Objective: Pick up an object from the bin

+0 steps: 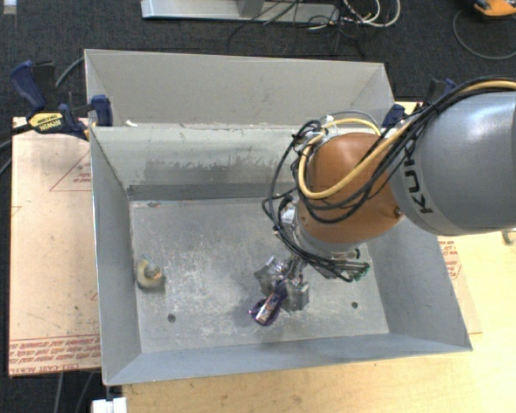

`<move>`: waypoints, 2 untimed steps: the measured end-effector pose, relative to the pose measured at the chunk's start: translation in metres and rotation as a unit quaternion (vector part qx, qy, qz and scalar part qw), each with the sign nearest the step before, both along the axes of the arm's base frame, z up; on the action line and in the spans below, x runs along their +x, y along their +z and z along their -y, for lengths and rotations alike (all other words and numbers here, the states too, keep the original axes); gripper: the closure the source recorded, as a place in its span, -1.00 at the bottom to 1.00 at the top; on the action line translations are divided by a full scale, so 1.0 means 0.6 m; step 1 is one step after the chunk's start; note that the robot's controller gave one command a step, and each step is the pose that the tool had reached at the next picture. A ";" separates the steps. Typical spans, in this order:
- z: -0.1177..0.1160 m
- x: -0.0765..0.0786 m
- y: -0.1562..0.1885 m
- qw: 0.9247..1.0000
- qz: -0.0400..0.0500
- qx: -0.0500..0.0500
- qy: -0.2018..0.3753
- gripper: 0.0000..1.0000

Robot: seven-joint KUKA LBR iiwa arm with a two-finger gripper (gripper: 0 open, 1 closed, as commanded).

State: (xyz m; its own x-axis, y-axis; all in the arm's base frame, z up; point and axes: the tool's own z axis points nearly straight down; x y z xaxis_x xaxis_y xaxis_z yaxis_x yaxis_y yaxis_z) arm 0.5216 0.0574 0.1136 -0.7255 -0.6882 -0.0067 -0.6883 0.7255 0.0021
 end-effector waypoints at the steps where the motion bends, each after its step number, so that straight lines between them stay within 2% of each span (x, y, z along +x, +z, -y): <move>1: 0.000 0.000 0.000 1.000 0.000 0.000 0.000 1.00; 2: 0.000 -0.050 -0.076 1.000 -0.002 0.001 -0.015 1.00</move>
Offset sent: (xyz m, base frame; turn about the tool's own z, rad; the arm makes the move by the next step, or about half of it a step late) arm -0.0287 -0.0008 -0.0432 0.0291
